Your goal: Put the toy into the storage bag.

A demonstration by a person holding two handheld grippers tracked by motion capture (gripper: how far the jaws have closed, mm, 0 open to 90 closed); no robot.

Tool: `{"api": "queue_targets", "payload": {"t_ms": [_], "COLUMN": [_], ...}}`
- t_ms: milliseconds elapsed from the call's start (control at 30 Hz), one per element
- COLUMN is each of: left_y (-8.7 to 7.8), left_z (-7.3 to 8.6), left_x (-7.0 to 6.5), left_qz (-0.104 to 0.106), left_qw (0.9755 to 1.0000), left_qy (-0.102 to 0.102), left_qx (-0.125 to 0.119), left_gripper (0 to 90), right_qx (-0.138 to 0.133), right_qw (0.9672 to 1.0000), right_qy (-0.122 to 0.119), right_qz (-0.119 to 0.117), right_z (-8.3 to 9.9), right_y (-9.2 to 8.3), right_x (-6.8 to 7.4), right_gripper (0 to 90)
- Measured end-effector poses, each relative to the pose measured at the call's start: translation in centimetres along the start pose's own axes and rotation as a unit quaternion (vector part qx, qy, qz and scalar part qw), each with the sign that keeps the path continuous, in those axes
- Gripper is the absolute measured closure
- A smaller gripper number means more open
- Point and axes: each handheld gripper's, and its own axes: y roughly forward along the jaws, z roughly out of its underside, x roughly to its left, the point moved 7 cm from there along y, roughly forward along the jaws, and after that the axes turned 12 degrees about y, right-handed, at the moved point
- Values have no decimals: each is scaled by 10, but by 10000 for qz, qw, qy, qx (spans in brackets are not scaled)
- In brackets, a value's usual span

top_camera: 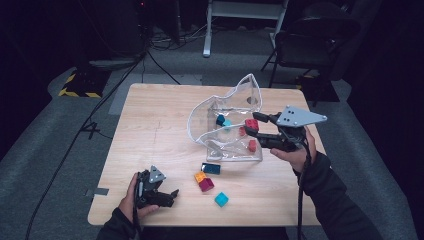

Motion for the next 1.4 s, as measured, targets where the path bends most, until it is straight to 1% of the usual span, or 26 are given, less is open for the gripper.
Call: {"api": "queue_targets", "payload": {"t_ms": [167,267,333,467,633,733,933,1333,1400], "left_y": [0,0,0,0,0,0,0,0,0], "left_z": [0,0,0,0,0,0,0,0,0], "left_x": [0,0,0,0,0,0,0,0,0], "left_qz": [0,0,1,1,1,1,2,10,9], "left_qw": [10000,10000,10000,10000,10000,10000,10000,10000,10000], "left_qy": [1,-1,0,-1,0,0,0,1,1], "left_qx": [1,0,1,-1,0,0,1,5,5], "left_gripper": [3,4,3,3,3,3,4,3,3], "right_qx": [3,17,5,0,30,118,241,416,425], "right_qw": [9999,9998,9998,9995,9993,9989,9983,9962,9957], "right_qy": [-34,-103,-40,-25,79,56,147,225,209], "right_qz": [102,191,203,305,361,440,519,727,793], "right_z": [-6,-10,-13,-19,-24,-23,-21,-13,-12], "right_y": [6,11,16,25,37,44,54,67,68], "right_x": [-4,-8,-11,-17,-22,-26,-34,-43,-44], "right_gripper": [484,484,484,483,483,484,483,482,482]}}
